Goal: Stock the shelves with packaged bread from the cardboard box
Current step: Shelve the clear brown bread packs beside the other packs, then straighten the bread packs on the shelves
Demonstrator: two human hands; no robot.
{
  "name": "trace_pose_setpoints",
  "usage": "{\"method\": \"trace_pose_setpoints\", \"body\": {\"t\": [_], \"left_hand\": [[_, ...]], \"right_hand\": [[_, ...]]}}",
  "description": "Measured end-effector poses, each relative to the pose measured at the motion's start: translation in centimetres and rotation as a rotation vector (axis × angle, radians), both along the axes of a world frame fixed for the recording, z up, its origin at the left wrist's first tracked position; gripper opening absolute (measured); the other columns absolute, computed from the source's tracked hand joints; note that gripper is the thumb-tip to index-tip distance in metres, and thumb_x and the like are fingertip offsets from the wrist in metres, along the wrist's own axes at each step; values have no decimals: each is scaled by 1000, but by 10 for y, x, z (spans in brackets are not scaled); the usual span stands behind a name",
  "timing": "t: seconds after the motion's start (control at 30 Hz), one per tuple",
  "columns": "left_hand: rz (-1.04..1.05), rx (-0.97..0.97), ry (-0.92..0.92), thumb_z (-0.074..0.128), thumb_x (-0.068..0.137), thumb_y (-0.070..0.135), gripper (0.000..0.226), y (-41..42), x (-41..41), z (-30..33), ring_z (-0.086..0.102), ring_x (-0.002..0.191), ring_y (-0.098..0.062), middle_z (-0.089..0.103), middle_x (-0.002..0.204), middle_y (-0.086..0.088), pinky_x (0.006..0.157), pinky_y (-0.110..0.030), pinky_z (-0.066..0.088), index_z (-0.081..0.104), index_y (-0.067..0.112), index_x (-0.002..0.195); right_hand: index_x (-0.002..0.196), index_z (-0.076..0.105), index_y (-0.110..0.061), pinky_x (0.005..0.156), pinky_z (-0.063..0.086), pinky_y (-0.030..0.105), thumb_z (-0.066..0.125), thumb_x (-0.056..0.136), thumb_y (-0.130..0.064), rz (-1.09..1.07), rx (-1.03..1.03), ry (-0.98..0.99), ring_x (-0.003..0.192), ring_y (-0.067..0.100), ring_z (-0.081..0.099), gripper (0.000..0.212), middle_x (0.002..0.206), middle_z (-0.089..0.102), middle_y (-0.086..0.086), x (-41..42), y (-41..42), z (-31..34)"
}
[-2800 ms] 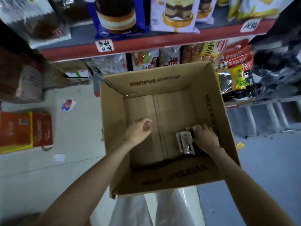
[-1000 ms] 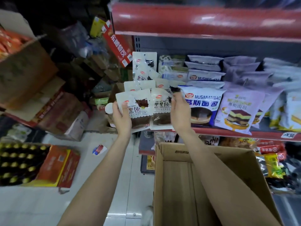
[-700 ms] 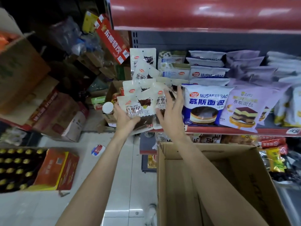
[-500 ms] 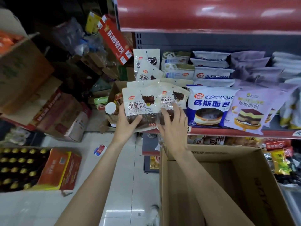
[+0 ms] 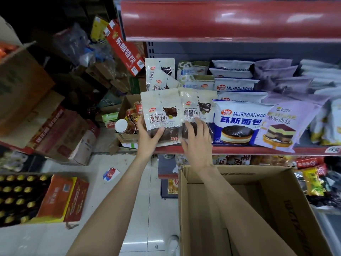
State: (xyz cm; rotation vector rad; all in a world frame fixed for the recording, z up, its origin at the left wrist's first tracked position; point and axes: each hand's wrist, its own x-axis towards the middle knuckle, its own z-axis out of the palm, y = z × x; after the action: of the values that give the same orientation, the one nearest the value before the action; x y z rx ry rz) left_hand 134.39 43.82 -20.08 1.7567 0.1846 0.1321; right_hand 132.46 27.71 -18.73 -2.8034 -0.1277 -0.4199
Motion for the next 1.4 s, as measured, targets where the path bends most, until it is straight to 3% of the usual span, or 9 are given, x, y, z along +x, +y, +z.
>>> {"method": "trace_pose_setpoints", "body": {"t": [0.07,0.2,0.3,0.4,0.5,0.73,0.9,1.1,1.4], "left_hand": [[6,-15,5,73,81,14,92,3,-11,2,34,133,-5,31,148,4,107,-16,33,9,23,146],[31,95,-2,76,78,22,97,12,-31,3,19,142,-8,19,155,5,117,-33,22,10,24,149],[110,153,-19,70,85,23,76,10,-45,14,26,139,-9,29,149,7,116,-37,27,26,23,146],[163,290,-109,62,90,18,42,-4,-65,34,41,126,-11,47,131,10,107,-27,36,49,18,130],[123,305,-175,59,92,15,23,-30,-90,58,53,115,-13,61,118,6,81,-2,37,61,16,115],[-108,414,-249,53,90,32,13,-123,-177,93,65,79,1,69,80,16,66,-19,50,64,29,98],[-282,648,47,57,91,30,17,-202,-234,62,60,81,4,60,84,26,73,-20,50,62,32,107],[-351,496,280,57,92,28,20,-293,-263,39,58,97,-1,63,102,16,81,-14,41,59,30,111],[-322,193,88,62,91,27,46,-394,-190,66,52,118,-10,54,130,5,99,-25,42,45,22,134]], "right_hand": [[130,48,-12,103,40,46,69,82,-20,41,7,-20,130,36,40,54,139,44,18,-10,-6,-2],[133,46,-13,111,29,44,66,85,-18,109,46,-21,136,33,33,52,143,40,15,-35,-22,-4],[131,48,-13,110,32,45,62,87,-20,158,91,-17,136,33,32,46,142,42,14,-48,-35,3],[129,51,-14,108,35,44,61,89,-21,196,115,-9,133,28,37,42,138,47,10,-65,-53,18],[121,57,-14,99,44,42,63,88,-19,215,120,-82,116,24,54,34,121,61,5,-87,-76,37],[107,63,-15,62,51,23,63,88,-18,212,246,-137,77,13,65,18,85,69,-3,-161,-168,52],[108,63,-19,68,57,34,59,91,-23,186,305,124,80,13,66,18,91,69,-2,-216,-258,32],[122,53,-21,83,52,34,55,92,-28,82,234,518,105,21,60,31,118,60,2,-262,-356,14],[139,40,-15,100,39,31,61,90,-21,-86,468,307,125,21,46,54,135,50,4,-234,-444,43]]}}
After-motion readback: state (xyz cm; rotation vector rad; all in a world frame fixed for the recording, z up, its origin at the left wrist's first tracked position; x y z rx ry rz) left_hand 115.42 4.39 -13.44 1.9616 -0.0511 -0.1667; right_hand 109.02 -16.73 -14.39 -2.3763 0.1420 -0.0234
